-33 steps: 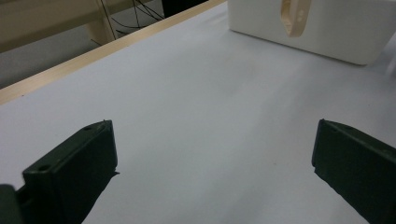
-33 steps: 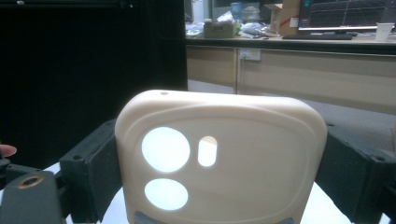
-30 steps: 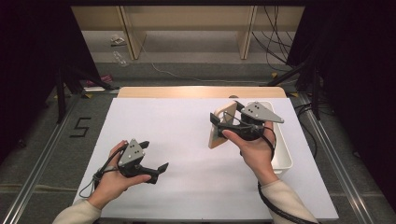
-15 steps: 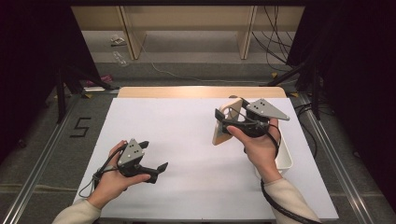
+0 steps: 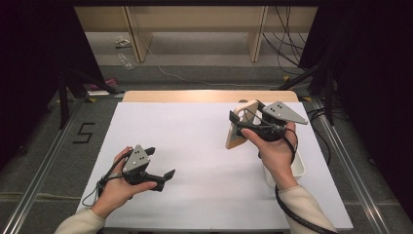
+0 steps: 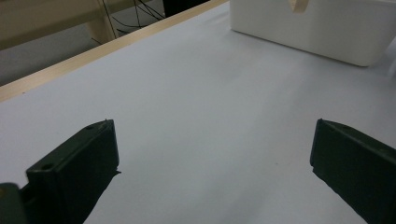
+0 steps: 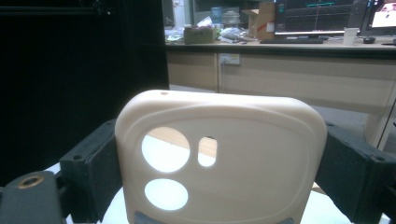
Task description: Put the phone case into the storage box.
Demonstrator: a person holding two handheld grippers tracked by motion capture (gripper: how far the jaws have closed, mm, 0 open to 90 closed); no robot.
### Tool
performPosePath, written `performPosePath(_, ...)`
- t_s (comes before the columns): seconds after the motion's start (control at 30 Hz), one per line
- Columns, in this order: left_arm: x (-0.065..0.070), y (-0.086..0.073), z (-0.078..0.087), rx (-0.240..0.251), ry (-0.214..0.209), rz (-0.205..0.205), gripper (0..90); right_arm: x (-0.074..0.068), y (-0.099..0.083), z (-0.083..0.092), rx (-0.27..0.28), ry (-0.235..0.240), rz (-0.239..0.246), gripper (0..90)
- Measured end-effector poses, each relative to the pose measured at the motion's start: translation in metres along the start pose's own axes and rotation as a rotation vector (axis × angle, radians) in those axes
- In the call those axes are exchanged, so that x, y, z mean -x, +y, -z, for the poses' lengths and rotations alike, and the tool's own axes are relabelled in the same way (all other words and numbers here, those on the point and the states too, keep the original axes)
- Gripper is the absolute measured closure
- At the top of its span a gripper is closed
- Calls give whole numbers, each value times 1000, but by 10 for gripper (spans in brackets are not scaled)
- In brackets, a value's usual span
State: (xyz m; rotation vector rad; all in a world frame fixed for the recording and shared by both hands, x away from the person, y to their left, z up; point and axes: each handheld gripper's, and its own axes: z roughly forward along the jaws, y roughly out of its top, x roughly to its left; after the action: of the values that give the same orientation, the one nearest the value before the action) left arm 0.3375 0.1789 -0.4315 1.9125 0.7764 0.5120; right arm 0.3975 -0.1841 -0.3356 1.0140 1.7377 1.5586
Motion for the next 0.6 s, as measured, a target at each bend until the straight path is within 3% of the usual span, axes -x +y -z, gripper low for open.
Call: performPosePath(0.6, -1, -1, 0, 0, 1, 1, 14, 13, 6, 8, 21, -45, -3, 119)
